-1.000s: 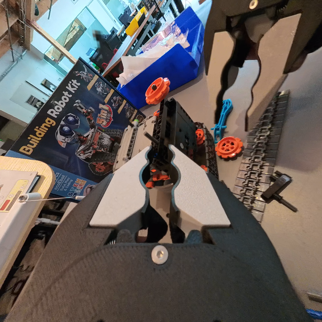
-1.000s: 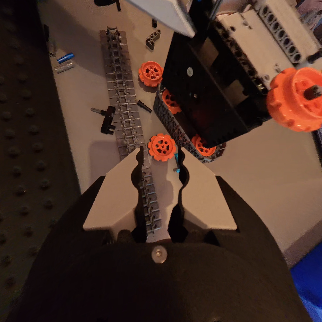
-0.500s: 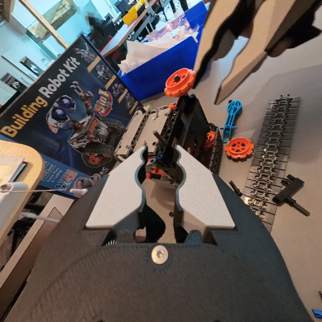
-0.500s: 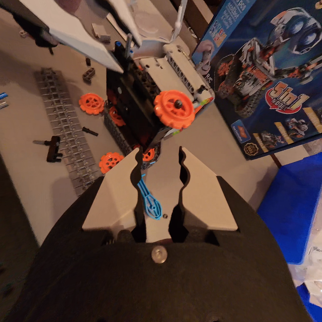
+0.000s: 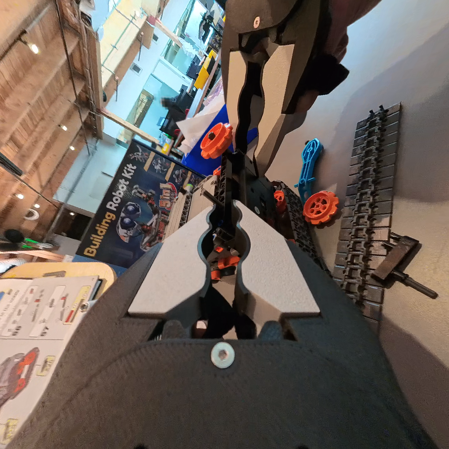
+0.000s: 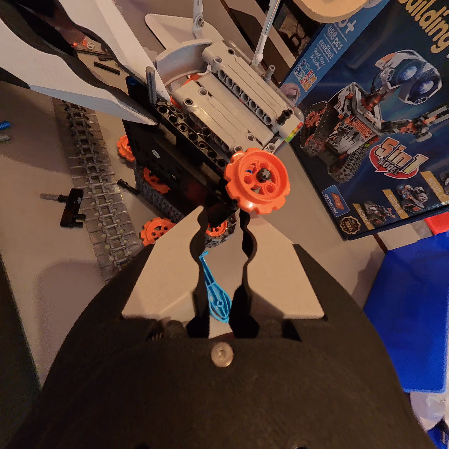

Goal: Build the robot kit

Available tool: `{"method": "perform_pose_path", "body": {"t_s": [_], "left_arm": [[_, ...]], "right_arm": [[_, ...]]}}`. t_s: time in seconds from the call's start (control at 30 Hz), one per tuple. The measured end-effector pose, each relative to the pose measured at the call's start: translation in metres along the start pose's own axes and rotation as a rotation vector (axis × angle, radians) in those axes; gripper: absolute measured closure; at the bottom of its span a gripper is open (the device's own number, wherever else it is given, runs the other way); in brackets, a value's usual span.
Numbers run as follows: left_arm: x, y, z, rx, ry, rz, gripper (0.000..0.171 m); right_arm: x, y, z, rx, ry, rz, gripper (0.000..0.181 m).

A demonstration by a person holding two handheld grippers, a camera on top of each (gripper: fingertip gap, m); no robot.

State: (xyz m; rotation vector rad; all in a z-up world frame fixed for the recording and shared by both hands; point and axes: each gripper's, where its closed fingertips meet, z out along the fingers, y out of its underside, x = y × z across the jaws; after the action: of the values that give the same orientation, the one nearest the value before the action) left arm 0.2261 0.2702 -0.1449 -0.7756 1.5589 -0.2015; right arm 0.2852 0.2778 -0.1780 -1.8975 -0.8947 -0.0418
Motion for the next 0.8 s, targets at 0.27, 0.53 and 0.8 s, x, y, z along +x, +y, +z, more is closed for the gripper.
{"method": "perform_pose_path", "body": {"t_s": [0.27, 0.53, 0.8], "left_arm": [[0.035, -0.021, -0.006, 0.043, 0.001, 0.219, 0.163], [0.038, 0.007, 0.009, -0.028, 0.003, 0.254, 0.163], [0.024, 0.054, 0.041, -0.155, 0.031, 0.249, 0.165]], "right_arm": [[-0.012, 0.027, -0.014, -0.049, 0.093, -0.111, 0.181], [-0.013, 0.058, 0.015, -0.207, 0.092, -0.16, 0.167], [0.014, 0.065, 0.014, -0.223, 0.094, -0.073, 0.163]]}}
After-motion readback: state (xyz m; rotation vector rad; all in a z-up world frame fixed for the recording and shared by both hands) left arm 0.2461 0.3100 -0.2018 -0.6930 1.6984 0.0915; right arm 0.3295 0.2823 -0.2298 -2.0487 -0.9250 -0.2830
